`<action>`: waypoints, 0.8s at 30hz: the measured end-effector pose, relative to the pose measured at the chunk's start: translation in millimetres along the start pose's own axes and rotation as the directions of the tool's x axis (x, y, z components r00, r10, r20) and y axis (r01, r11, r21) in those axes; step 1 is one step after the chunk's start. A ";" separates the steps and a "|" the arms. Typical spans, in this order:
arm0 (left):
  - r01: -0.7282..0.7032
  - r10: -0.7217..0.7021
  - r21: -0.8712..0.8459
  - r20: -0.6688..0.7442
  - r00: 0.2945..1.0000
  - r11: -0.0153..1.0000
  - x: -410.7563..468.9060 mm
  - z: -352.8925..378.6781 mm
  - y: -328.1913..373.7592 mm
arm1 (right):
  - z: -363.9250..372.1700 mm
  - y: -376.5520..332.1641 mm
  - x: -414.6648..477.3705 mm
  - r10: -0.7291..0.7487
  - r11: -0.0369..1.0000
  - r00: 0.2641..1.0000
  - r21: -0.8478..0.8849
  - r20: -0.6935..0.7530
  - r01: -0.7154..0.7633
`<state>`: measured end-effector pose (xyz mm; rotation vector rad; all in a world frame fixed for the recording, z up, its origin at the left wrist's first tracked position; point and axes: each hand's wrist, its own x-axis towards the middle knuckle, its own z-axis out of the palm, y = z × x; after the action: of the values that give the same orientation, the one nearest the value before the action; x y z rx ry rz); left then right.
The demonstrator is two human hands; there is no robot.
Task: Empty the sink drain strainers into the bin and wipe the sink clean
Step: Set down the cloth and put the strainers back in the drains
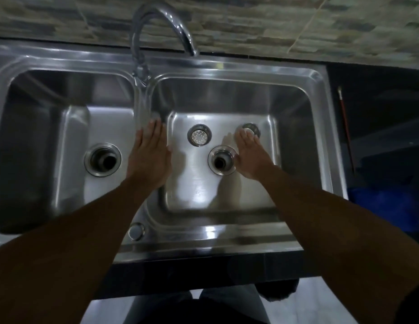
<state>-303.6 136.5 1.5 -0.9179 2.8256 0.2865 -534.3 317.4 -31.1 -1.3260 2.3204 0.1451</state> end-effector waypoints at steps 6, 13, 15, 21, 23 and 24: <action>0.002 -0.002 0.004 -0.159 0.987 1.000 2.2 12.3 1.0 | 16.0 31.1 34.0 0.056 0.998 0.998 0.000 -0.006 -0.056; -0.024 0.032 0.057 -0.158 0.987 0.998 2.7 9.2 0.6 | 33.1 52.0 70.8 0.168 0.984 0.983 0.076 -0.079 -0.162; -0.009 0.016 0.050 -0.143 0.990 0.999 2.2 7.3 3.0 | 36.8 55.8 80.5 0.216 0.972 0.972 0.119 -0.095 -0.205; -0.011 0.017 0.049 -0.130 0.991 0.999 2.4 5.5 4.4 | 36.6 61.4 86.1 0.257 0.958 0.940 0.186 -0.224 -0.218; -0.011 0.018 0.061 -0.128 0.992 0.998 2.4 4.9 4.8 | 36.1 57.0 78.4 0.213 0.963 0.942 0.217 -0.260 -0.158; -0.010 0.018 0.067 -0.126 0.992 0.998 2.2 5.0 5.0 | 37.4 52.7 72.5 0.188 0.961 0.947 0.250 -0.261 -0.122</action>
<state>-307.8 140.4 -3.1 -0.9340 2.9380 0.1392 -596.9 299.7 -103.3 -1.1063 2.5855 -0.2765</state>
